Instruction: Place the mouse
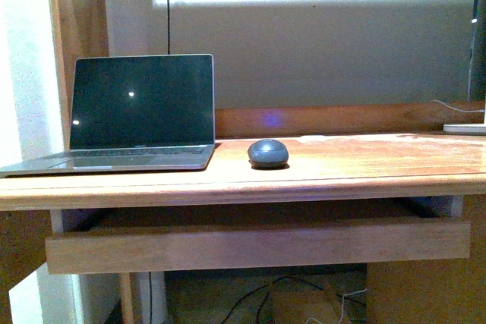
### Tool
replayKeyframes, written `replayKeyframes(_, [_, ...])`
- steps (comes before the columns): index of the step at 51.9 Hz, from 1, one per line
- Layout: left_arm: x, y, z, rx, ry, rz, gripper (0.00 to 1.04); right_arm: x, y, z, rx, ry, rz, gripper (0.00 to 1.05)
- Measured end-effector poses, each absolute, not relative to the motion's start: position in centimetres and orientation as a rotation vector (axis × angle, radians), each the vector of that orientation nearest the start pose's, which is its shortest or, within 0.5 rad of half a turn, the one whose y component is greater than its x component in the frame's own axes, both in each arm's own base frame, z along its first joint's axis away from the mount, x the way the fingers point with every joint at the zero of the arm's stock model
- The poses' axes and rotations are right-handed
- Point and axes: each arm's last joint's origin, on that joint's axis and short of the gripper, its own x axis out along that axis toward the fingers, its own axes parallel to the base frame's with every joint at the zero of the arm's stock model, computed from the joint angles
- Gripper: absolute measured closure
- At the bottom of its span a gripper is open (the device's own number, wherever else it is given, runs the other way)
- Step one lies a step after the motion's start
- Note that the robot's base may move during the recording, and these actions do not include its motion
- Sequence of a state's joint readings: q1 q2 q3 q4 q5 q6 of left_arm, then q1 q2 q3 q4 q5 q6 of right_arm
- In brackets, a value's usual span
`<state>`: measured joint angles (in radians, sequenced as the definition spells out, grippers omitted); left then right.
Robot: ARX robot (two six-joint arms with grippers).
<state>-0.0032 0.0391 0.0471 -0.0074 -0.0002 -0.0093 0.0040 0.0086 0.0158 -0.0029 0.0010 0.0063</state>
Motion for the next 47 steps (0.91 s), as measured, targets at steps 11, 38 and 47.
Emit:
replayKeyframes(11, [9.74, -0.03, 17.58, -0.009, -0.001, -0.003, 0.08, 9.71, 0.04, 16.81, 0.004, -0.007, 0.004, 0.99])
replayKeyframes(38, [9.74, -0.03, 17.58, -0.009, -0.001, -0.003, 0.08, 9.71, 0.04, 16.82, 0.005, -0.007, 0.004, 0.09])
replayKeyframes(47, [9.74, -0.03, 17.58, -0.009, -0.001, -0.003, 0.08, 9.71, 0.04, 16.82, 0.005, -0.007, 0.004, 0.07])
